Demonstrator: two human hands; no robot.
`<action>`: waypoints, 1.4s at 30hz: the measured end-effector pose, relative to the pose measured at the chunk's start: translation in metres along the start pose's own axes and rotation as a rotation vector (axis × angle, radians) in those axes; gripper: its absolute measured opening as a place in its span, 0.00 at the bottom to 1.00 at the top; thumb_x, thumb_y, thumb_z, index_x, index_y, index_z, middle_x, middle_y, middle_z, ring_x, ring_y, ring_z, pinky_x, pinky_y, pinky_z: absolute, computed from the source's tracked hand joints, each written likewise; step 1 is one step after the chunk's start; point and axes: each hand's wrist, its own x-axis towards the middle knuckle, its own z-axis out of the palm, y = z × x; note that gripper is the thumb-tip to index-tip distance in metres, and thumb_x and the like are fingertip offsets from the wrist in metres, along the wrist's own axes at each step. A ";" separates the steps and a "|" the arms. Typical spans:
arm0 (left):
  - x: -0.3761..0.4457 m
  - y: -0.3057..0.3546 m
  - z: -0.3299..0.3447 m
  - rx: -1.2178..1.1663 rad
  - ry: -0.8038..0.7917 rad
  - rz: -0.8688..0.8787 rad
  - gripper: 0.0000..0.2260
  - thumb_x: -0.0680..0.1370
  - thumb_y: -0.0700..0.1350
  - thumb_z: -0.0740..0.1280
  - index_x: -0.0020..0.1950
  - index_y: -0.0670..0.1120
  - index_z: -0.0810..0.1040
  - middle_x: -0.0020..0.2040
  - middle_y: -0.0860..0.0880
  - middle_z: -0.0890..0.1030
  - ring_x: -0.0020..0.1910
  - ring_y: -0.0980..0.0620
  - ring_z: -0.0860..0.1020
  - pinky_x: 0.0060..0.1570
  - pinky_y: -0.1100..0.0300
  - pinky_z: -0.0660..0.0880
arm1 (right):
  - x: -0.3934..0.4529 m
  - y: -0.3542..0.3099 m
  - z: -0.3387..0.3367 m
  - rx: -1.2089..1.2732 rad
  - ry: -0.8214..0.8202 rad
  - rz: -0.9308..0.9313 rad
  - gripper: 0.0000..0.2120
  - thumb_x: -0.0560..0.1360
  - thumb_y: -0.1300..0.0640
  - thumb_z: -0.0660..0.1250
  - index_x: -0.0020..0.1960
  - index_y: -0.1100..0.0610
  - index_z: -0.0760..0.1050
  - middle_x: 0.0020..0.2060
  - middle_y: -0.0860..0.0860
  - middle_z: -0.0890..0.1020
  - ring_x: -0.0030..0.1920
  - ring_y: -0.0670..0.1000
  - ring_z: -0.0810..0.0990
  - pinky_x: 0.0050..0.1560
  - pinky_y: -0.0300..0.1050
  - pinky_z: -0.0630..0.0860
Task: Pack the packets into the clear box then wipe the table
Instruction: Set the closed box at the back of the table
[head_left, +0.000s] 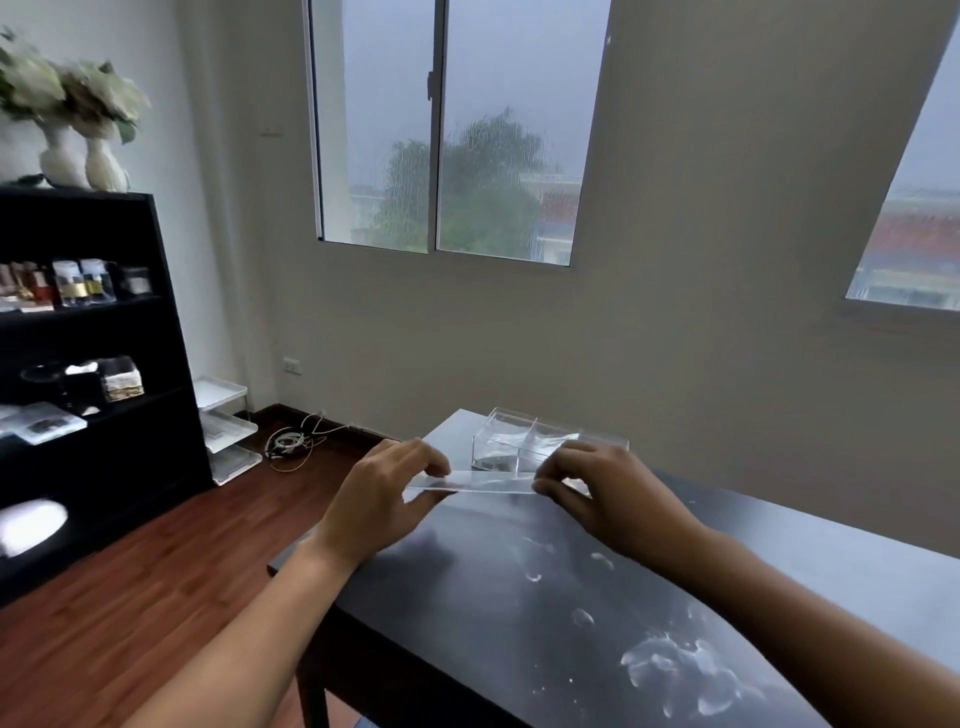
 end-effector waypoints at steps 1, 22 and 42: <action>0.002 0.003 -0.001 -0.010 0.038 -0.012 0.10 0.76 0.51 0.76 0.49 0.48 0.79 0.45 0.57 0.81 0.44 0.56 0.78 0.50 0.63 0.74 | 0.000 -0.001 -0.005 -0.084 0.036 -0.054 0.07 0.79 0.48 0.70 0.52 0.51 0.83 0.49 0.44 0.84 0.46 0.48 0.83 0.48 0.48 0.81; 0.113 0.017 0.057 -0.749 0.350 -0.459 0.26 0.70 0.48 0.81 0.64 0.50 0.76 0.51 0.50 0.81 0.42 0.51 0.84 0.47 0.57 0.81 | 0.019 0.084 -0.024 -0.399 0.227 -0.072 0.52 0.63 0.54 0.80 0.81 0.59 0.58 0.73 0.58 0.65 0.75 0.60 0.63 0.72 0.57 0.70; 0.096 -0.031 0.116 -0.551 0.001 -0.757 0.15 0.83 0.49 0.64 0.69 0.54 0.79 0.66 0.56 0.81 0.66 0.59 0.76 0.66 0.65 0.69 | 0.030 0.147 0.010 0.139 -0.157 0.355 0.44 0.65 0.48 0.83 0.77 0.50 0.68 0.68 0.45 0.76 0.67 0.41 0.72 0.63 0.26 0.62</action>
